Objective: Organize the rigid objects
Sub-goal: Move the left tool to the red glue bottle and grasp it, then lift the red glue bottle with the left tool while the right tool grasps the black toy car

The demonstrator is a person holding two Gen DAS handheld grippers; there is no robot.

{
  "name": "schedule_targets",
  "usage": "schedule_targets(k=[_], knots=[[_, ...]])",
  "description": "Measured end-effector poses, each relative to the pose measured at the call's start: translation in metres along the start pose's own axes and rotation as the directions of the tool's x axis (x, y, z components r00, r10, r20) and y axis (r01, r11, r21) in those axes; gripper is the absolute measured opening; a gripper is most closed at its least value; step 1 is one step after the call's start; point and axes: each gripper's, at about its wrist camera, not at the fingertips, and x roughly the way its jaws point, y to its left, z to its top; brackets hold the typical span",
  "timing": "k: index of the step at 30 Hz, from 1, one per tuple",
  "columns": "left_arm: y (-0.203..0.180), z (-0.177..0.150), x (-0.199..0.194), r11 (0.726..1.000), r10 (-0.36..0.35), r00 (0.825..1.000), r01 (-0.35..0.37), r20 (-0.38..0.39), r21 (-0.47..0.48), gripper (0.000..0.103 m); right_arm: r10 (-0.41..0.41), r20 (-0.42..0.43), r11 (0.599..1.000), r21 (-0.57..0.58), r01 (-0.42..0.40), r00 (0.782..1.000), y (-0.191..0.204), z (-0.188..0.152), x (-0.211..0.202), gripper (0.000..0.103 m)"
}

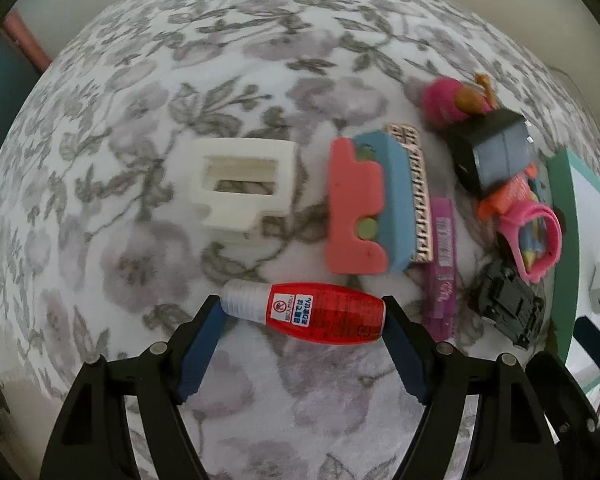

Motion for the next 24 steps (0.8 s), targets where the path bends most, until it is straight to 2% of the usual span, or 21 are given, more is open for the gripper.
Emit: schedule_targets(k=[7,14,20,24], knots=[[0.023,0.005,-0.004,0.994,-0.006,1.0,0.007,0.014,-0.113,0.079,-0.037,-0.008,0.999,-0.011,0.037,0.999,0.003,0.004,0.006,0.103],[0.041,0.012,-0.02,0.983,-0.027,0.998,0.037,0.06,-0.179,0.079,-0.022,0.046,0.996,-0.081,0.026,0.999,0.024,0.012,-0.012,0.103],[0.06,0.012,-0.039,0.972,-0.032,0.995,0.053,0.095,-0.23,0.079,-0.03,-0.002,0.994,-0.103,0.03,1.0,0.034,0.008,0.01,0.103],[0.066,0.01,-0.053,0.965,-0.033,0.991,0.066,0.132,-0.254,0.079,-0.023,-0.025,0.998,-0.062,0.021,0.999,0.032,0.008,0.024,0.103]])
